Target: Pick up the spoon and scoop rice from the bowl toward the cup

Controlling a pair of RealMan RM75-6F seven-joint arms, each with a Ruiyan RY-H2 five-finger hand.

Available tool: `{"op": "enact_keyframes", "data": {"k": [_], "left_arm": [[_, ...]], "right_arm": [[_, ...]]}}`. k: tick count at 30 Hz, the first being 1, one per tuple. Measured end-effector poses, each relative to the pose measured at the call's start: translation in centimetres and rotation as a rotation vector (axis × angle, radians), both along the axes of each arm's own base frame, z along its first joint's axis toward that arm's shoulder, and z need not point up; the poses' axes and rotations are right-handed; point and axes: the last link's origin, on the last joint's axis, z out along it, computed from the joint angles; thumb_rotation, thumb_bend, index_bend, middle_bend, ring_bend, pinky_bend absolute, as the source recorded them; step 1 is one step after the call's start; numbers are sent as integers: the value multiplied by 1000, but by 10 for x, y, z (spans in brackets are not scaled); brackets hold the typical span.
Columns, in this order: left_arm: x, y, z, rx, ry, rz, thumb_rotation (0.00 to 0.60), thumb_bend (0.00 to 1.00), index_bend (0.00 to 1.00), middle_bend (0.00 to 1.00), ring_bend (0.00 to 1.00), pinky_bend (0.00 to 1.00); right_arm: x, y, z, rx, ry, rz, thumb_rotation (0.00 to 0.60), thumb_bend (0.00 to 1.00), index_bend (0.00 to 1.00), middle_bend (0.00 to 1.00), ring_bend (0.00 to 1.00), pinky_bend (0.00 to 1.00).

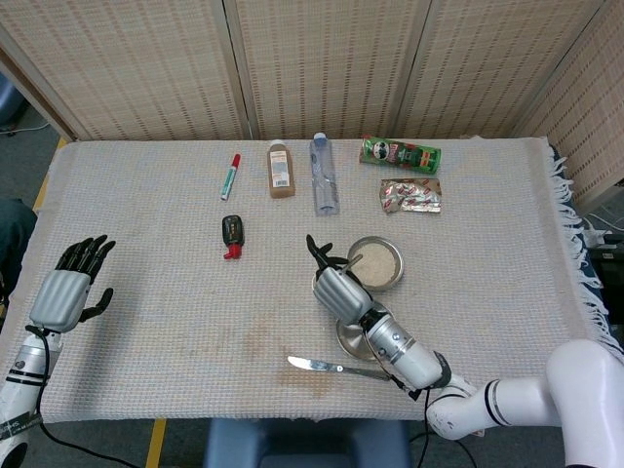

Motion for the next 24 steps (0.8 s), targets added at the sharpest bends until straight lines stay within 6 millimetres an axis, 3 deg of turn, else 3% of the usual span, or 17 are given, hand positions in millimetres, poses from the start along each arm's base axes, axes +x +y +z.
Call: {"op": "enact_keyframes", "data": {"k": [8, 14, 18, 24], "left_arm": [[2, 1, 0, 6, -5, 2, 600, 426, 0, 0, 0, 101], [3, 3, 1, 12, -7, 5, 600, 426, 0, 0, 0, 101], [3, 4, 2, 17, -8, 8, 600, 425, 0, 0, 0, 101], [3, 6, 2, 12, 0, 7, 600, 425, 0, 0, 0, 101]], "right_arm": [[-5, 1, 6, 36, -94, -64, 600, 356, 758, 557, 282, 0], [-15, 5, 18, 126, -302, -190, 600, 357, 756, 557, 282, 0], [-34, 12, 31, 176, -425, -261, 600, 355, 755, 557, 282, 0], [-63, 25, 38, 205, -469, -298, 600, 354, 755, 557, 282, 0]]}}
